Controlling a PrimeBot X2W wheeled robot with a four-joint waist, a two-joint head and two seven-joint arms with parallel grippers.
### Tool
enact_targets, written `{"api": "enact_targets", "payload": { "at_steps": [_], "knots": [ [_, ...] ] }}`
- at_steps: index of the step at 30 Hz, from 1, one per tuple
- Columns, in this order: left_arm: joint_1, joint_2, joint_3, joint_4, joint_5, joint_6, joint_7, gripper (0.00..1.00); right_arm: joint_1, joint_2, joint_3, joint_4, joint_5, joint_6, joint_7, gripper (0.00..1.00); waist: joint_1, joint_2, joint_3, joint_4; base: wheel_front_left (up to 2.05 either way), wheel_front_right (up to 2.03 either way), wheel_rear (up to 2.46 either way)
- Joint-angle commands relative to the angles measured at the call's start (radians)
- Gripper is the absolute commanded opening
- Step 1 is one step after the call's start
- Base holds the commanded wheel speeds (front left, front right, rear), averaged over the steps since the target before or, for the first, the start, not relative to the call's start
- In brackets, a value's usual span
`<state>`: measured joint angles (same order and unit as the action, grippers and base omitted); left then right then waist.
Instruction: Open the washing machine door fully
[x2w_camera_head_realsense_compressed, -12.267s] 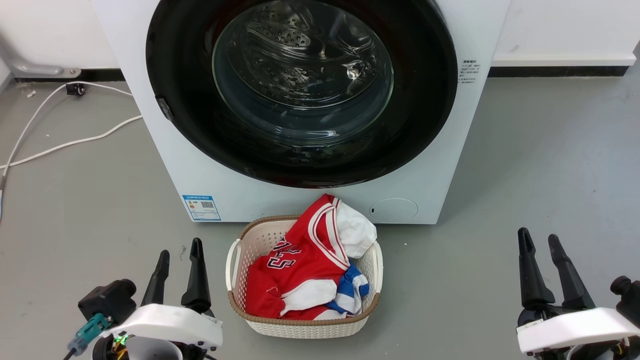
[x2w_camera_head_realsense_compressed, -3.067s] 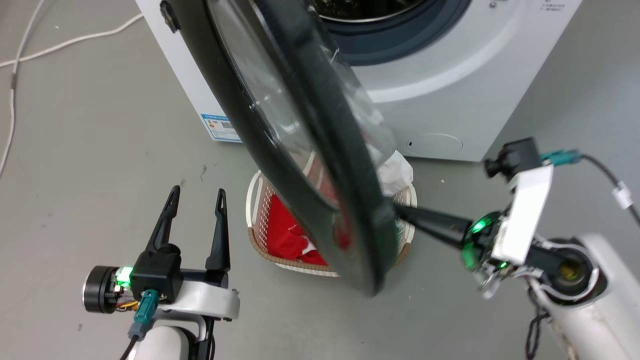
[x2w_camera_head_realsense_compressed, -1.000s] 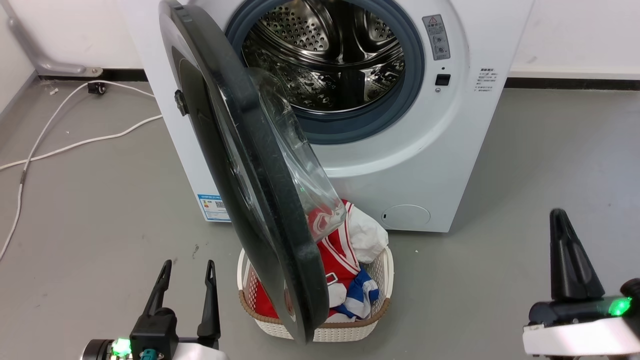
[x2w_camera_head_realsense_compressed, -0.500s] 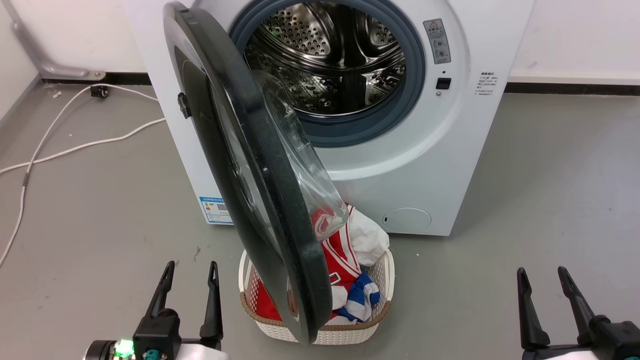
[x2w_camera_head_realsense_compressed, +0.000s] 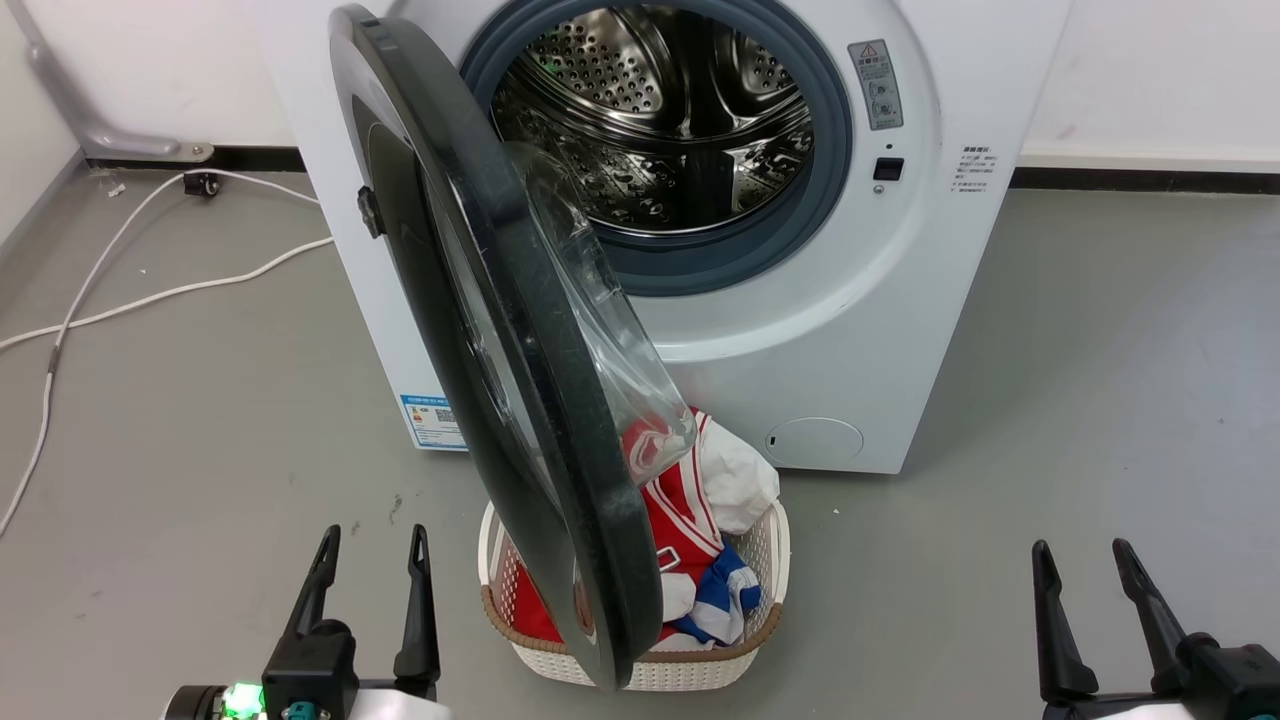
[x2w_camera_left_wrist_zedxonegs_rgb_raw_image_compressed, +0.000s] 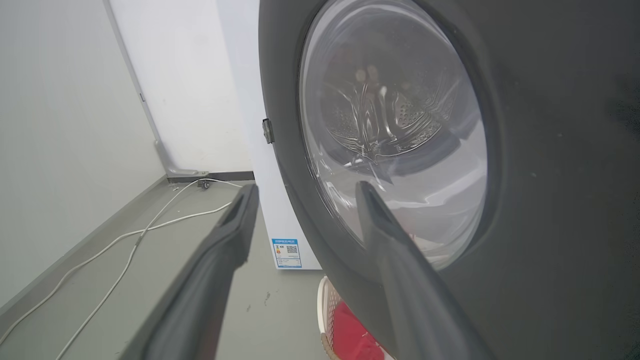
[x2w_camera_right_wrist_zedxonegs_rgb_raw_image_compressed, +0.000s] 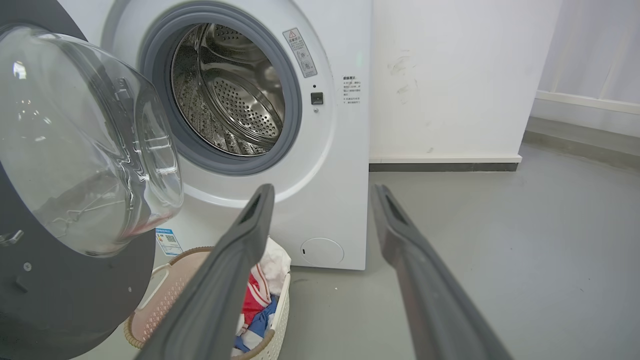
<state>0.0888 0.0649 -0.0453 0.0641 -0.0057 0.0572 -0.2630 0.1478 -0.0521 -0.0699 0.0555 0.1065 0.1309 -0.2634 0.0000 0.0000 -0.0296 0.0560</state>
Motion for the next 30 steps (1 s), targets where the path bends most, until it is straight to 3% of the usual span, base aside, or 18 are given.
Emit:
{"api": "enact_targets", "payload": {
  "at_steps": [1, 3, 4, 6, 7, 18, 25, 30],
  "knots": [
    [0.010, 0.005, 0.003, 0.000, 0.001, 0.003, -0.003, 1.00, 0.001, 0.003, 0.001, -0.001, 0.008, 0.000, -0.002, 1.00, 0.0000, 0.0000, -0.001, 0.000, 0.00, 0.00, 0.00],
    [0.012, 0.005, 0.005, 0.001, -0.004, 0.004, -0.003, 1.00, 0.001, 0.003, 0.001, -0.003, 0.009, 0.000, -0.002, 1.00, 0.0000, 0.0000, -0.002, 0.000, 0.00, 0.00, 0.00],
    [0.011, 0.005, 0.006, 0.001, -0.002, 0.006, -0.003, 0.87, 0.002, 0.003, 0.000, -0.004, 0.010, 0.000, -0.002, 1.00, 0.0000, 0.0000, -0.003, 0.000, 0.00, 0.00, 0.00],
    [0.007, 0.005, 0.011, -0.010, 0.000, 0.015, -0.003, 0.09, 0.001, 0.003, 0.000, -0.006, 0.012, 0.000, -0.002, 1.00, 0.0000, 0.0000, -0.004, 0.000, 0.00, 0.00, 0.00],
    [0.008, 0.005, 0.012, -0.010, -0.002, 0.014, -0.003, 0.00, 0.001, 0.003, -0.001, -0.007, 0.013, 0.000, -0.002, 1.00, 0.0000, 0.0000, -0.004, 0.000, 0.00, 0.00, 0.00],
    [-0.073, 0.015, 0.078, -0.147, -0.011, 0.041, -0.003, 0.00, -0.007, 0.003, -0.002, -0.031, 0.034, 0.000, -0.002, 1.00, 0.0000, 0.0000, -0.001, 0.003, 0.00, 0.00, 0.00],
    [-0.167, 0.015, 0.048, -0.296, -0.008, 0.011, -0.003, 0.00, -0.005, 0.003, 0.001, -0.047, 0.043, 0.000, -0.002, 1.00, 0.0000, 0.0000, 0.004, 0.006, 0.00, 0.00, 0.00],
    [-0.229, 0.009, -0.035, -0.371, 0.001, -0.028, -0.003, 0.00, -0.007, 0.003, 0.010, -0.046, 0.046, 0.000, -0.002, 1.00, 0.0000, 0.0000, 0.008, 0.003, 0.00, 0.00, 0.00]
  ]
}}
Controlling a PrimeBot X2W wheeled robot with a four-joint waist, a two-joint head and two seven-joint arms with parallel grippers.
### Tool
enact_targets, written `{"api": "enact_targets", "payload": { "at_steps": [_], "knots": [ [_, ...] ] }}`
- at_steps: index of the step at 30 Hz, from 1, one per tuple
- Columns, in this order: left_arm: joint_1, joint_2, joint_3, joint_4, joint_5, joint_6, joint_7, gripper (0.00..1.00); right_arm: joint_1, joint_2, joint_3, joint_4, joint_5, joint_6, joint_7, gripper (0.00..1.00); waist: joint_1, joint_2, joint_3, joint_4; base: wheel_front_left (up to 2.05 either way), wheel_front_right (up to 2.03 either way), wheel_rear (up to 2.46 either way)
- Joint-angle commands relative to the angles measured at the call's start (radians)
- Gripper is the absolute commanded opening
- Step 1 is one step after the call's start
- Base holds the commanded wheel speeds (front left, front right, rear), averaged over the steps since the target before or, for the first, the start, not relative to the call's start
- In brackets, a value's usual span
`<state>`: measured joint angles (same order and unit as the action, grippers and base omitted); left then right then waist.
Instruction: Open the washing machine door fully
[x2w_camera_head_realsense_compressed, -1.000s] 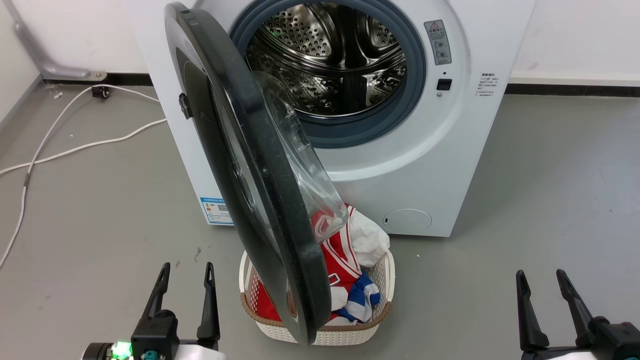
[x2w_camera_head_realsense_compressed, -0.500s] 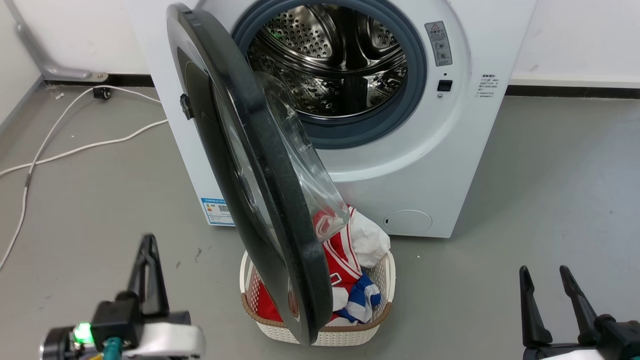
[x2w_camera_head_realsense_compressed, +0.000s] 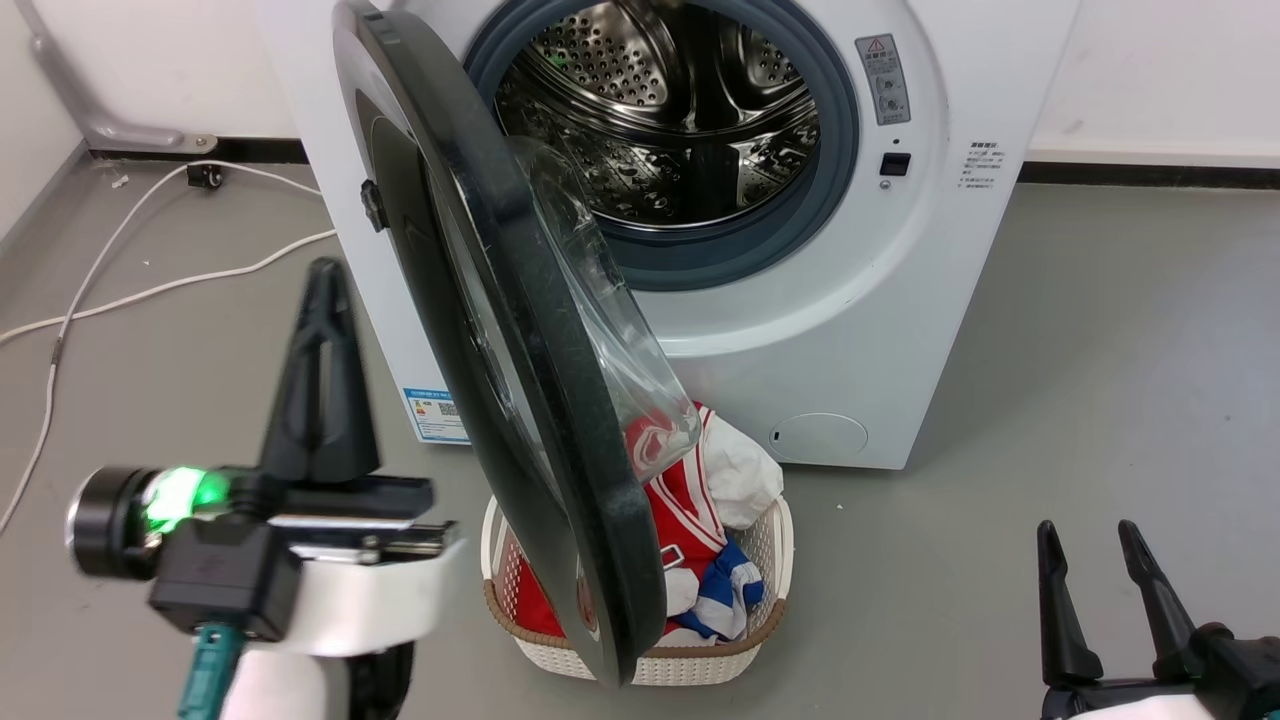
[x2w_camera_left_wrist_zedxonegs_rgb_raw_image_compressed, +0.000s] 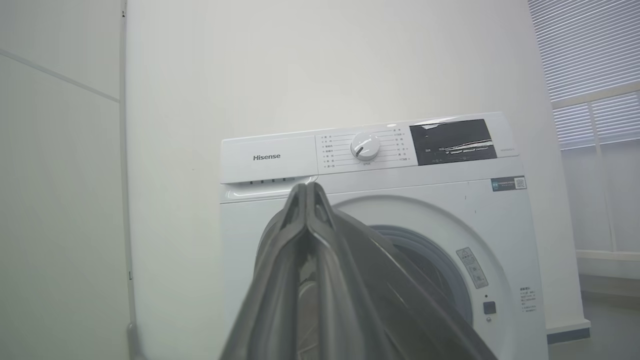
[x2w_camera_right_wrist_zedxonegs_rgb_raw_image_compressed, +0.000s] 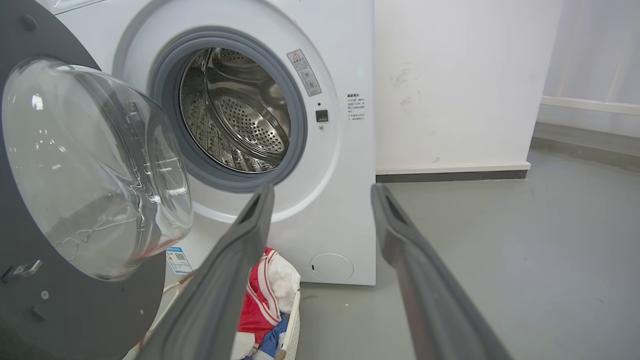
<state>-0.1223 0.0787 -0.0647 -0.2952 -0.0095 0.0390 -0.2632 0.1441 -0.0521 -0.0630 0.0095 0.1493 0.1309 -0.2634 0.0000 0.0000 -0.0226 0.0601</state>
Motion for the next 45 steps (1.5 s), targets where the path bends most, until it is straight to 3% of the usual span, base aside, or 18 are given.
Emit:
{"api": "enact_targets", "payload": {
  "at_steps": [1, 15, 25, 37, 45],
  "knots": [
    [-0.028, -0.007, -0.034, -0.020, 0.010, -0.018, -0.003, 0.00, -0.005, 0.003, 0.005, 0.001, 0.003, 0.000, -0.002, 1.00, 0.0000, 0.0000, 0.002, -0.003, 0.00, 0.00, 0.00],
    [-0.113, -0.023, -0.330, -0.068, 0.018, -0.081, -0.002, 0.00, -0.016, 0.003, 0.013, 0.013, 0.001, 0.000, -0.002, 1.00, 0.0000, 0.0000, 0.008, -0.014, 0.00, 0.00, 0.00],
    [-0.139, -0.028, -0.553, -0.018, -0.004, -0.084, -0.002, 0.00, -0.028, 0.003, 0.031, 0.020, -0.004, 0.000, -0.002, 1.00, 0.0000, 0.0000, 0.011, -0.017, 0.00, 0.00, 0.00],
    [-0.107, -0.029, -0.674, 0.079, 0.002, -0.078, -0.002, 0.00, -0.022, 0.003, 0.034, 0.033, -0.004, 0.000, -0.002, 1.00, 0.0000, 0.0000, 0.016, -0.012, 0.00, 0.00, 0.00],
    [-0.047, -0.008, -0.688, 0.182, -0.018, -0.066, -0.003, 0.00, -0.027, 0.003, 0.038, 0.041, -0.003, 0.000, -0.002, 1.00, 0.0000, 0.0000, 0.025, -0.001, 0.00, 0.00, 0.00]
  ]
}}
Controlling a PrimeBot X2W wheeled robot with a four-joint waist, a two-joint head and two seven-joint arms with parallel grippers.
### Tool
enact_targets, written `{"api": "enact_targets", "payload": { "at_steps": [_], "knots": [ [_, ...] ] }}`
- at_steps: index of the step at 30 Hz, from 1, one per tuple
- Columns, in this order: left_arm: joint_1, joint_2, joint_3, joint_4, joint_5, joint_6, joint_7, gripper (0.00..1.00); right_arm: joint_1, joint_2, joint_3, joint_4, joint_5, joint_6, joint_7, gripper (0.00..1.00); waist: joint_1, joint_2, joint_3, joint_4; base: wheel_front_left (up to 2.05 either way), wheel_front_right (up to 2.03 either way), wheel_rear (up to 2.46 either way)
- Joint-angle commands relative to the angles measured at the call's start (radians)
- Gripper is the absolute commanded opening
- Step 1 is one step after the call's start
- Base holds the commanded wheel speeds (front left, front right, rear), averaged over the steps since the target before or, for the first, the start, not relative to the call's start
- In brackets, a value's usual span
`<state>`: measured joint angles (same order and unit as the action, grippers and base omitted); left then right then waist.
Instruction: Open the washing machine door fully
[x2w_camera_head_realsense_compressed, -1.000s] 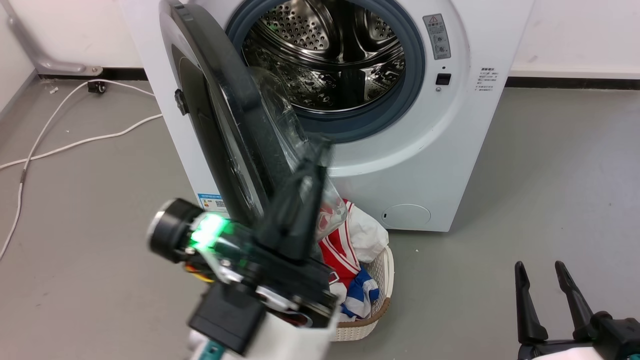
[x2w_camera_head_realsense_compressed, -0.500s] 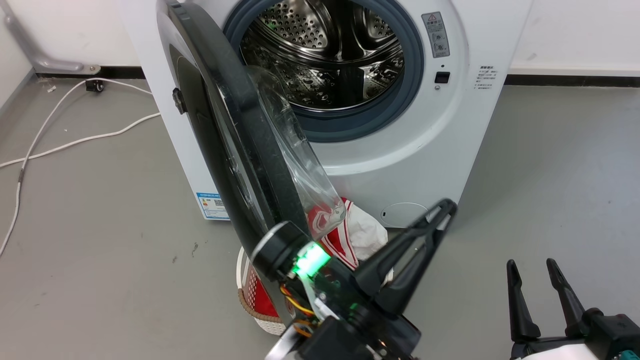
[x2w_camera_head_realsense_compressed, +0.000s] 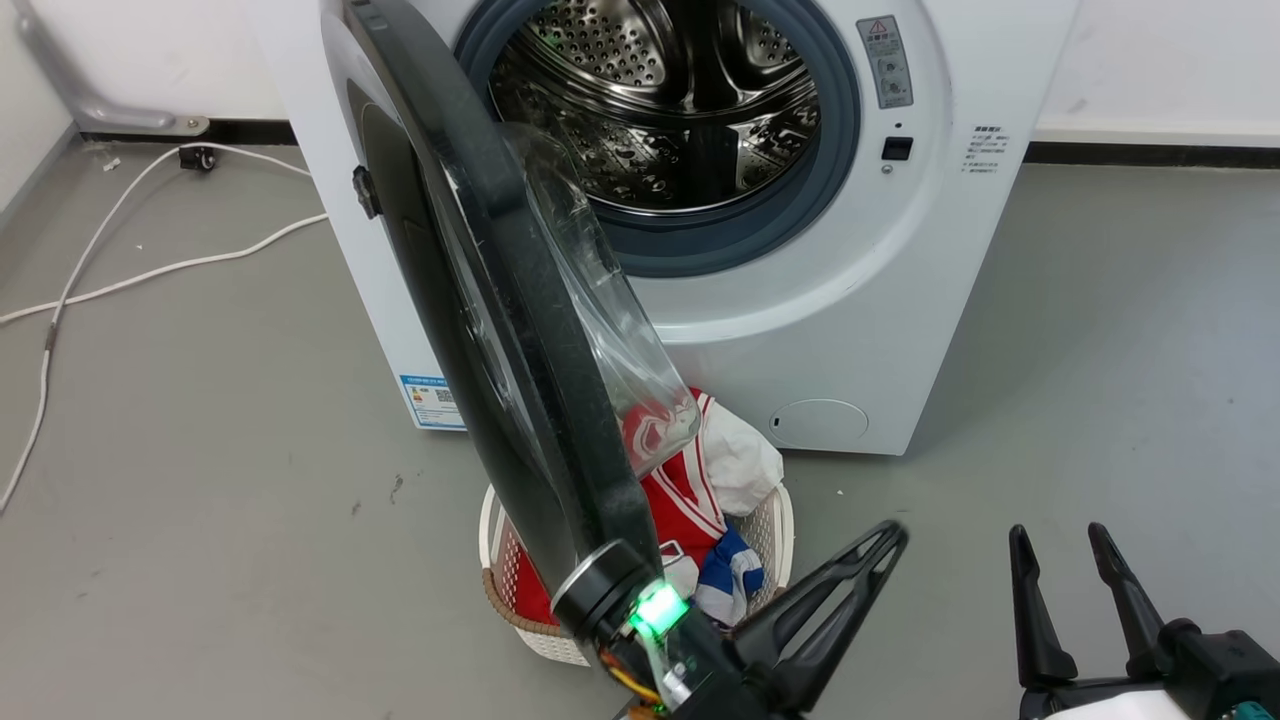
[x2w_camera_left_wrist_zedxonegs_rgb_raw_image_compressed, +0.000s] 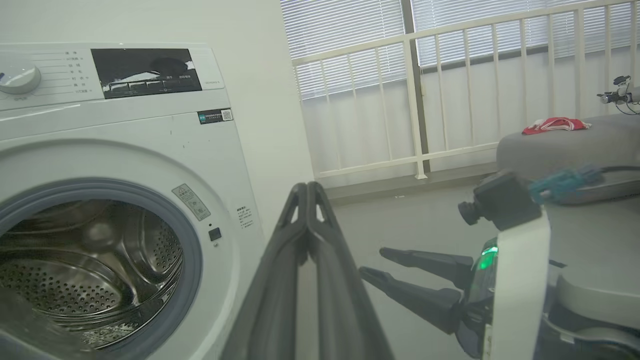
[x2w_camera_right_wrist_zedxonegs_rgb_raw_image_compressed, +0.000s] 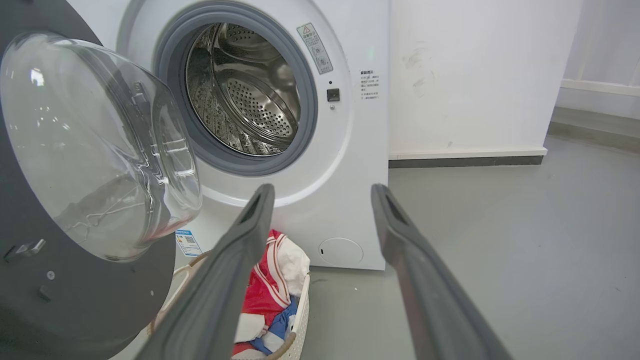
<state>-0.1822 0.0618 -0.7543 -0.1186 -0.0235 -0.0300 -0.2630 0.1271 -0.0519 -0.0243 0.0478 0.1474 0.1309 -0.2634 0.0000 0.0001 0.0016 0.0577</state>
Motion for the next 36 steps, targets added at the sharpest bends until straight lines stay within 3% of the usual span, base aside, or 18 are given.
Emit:
{"api": "enact_targets", "payload": {
  "at_steps": [1, 10, 18, 27, 36],
  "knots": [
    [0.022, 0.014, 0.003, 0.016, -0.007, 0.003, -0.003, 0.00, -0.009, 0.003, -0.002, 0.004, 0.000, 0.000, -0.002, 1.00, 0.0000, -0.0001, 0.003, 0.004, 0.00, 0.00, 0.00],
    [0.092, 0.047, 0.050, 0.115, -0.035, 0.029, -0.003, 0.00, -0.017, 0.003, -0.007, 0.013, 0.002, 0.000, -0.002, 1.00, 0.0000, -0.0001, 0.020, 0.026, 0.00, 0.00, 0.00],
    [0.105, 0.042, 0.158, 0.187, -0.062, 0.067, -0.003, 0.00, -0.026, 0.003, -0.009, 0.020, 0.000, 0.000, -0.002, 1.00, 0.0000, -0.0001, 0.031, 0.034, 0.00, 0.00, 0.00],
    [0.107, 0.060, 0.258, 0.201, -0.055, 0.080, 0.001, 0.00, -0.028, 0.003, -0.013, 0.027, 0.003, 0.000, -0.002, 1.00, 0.0000, -0.0001, 0.038, 0.051, 0.00, 0.00, 0.00],
    [0.132, 0.072, 0.306, 0.183, -0.042, 0.075, 0.001, 0.00, -0.013, 0.003, -0.008, 0.037, 0.014, 0.000, -0.002, 1.00, 0.0000, -0.0001, 0.039, 0.110, 0.00, 0.00, 0.00]
  ]
}}
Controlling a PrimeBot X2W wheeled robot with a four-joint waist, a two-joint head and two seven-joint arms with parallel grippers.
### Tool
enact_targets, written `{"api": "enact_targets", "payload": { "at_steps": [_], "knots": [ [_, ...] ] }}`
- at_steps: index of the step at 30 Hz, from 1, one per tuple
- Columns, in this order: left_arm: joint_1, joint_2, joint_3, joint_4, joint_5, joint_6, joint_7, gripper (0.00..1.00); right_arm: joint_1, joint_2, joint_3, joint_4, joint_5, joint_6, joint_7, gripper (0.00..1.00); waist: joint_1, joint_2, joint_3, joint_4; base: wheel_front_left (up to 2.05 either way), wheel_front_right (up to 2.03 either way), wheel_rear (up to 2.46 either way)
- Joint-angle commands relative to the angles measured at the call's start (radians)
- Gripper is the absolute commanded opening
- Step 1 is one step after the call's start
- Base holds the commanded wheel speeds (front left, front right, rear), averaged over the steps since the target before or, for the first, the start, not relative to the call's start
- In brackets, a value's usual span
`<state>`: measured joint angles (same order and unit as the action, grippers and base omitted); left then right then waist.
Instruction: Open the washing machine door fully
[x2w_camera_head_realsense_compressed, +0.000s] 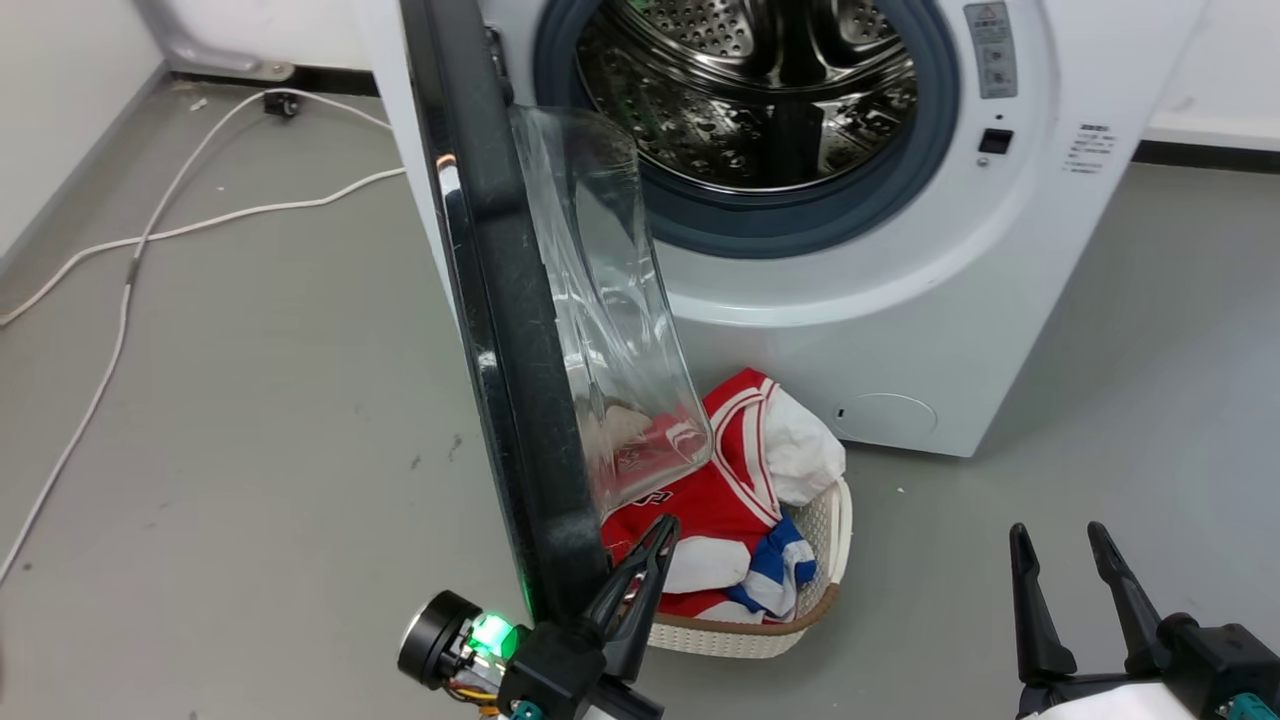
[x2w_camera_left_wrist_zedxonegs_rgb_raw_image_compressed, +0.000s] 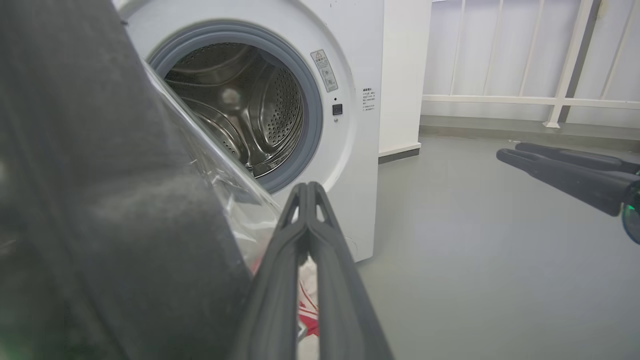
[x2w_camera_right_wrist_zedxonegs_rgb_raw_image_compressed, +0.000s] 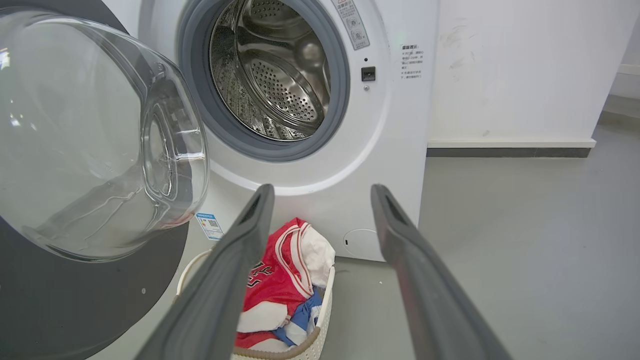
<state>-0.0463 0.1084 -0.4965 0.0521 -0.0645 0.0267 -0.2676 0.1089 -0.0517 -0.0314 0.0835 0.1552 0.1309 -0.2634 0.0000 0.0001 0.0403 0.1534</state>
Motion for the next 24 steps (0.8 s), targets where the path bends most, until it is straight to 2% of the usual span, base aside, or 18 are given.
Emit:
{"api": "enact_targets", "payload": {
  "at_steps": [1, 9, 13, 17, 24],
  "knots": [
    [-0.002, 0.028, 0.055, 0.011, 0.001, 0.019, 0.006, 0.00, 0.005, 0.003, 0.001, 0.003, 0.007, 0.000, -0.002, 1.00, 0.0000, -0.0001, 0.000, 0.022, 0.00, 0.00, 0.00],
    [0.025, 0.045, 0.125, -0.008, -0.008, 0.042, 0.008, 0.00, 0.007, 0.003, 0.009, 0.010, 0.011, 0.000, -0.002, 1.00, 0.0000, -0.0001, 0.002, 0.095, 0.00, 0.00, 0.00],
    [0.056, 0.034, 0.154, -0.034, -0.018, 0.054, 0.004, 0.00, 0.009, 0.002, 0.005, 0.014, 0.007, 0.000, -0.002, 1.00, 0.0000, -0.0001, 0.008, 0.131, 0.00, 0.00, 0.00],
    [0.071, 0.034, 0.228, -0.051, -0.041, 0.076, 0.004, 0.00, 0.003, 0.002, 0.005, 0.015, -0.001, 0.000, -0.002, 1.00, 0.0000, -0.0001, 0.018, 0.156, 0.00, 0.00, 0.00],
    [0.059, 0.043, 0.388, -0.067, -0.084, 0.079, 0.004, 0.00, -0.028, 0.003, 0.004, 0.010, -0.023, 0.000, -0.002, 1.00, 0.0000, -0.0001, 0.052, 0.175, 0.00, 0.00, 0.00]
  ]
}}
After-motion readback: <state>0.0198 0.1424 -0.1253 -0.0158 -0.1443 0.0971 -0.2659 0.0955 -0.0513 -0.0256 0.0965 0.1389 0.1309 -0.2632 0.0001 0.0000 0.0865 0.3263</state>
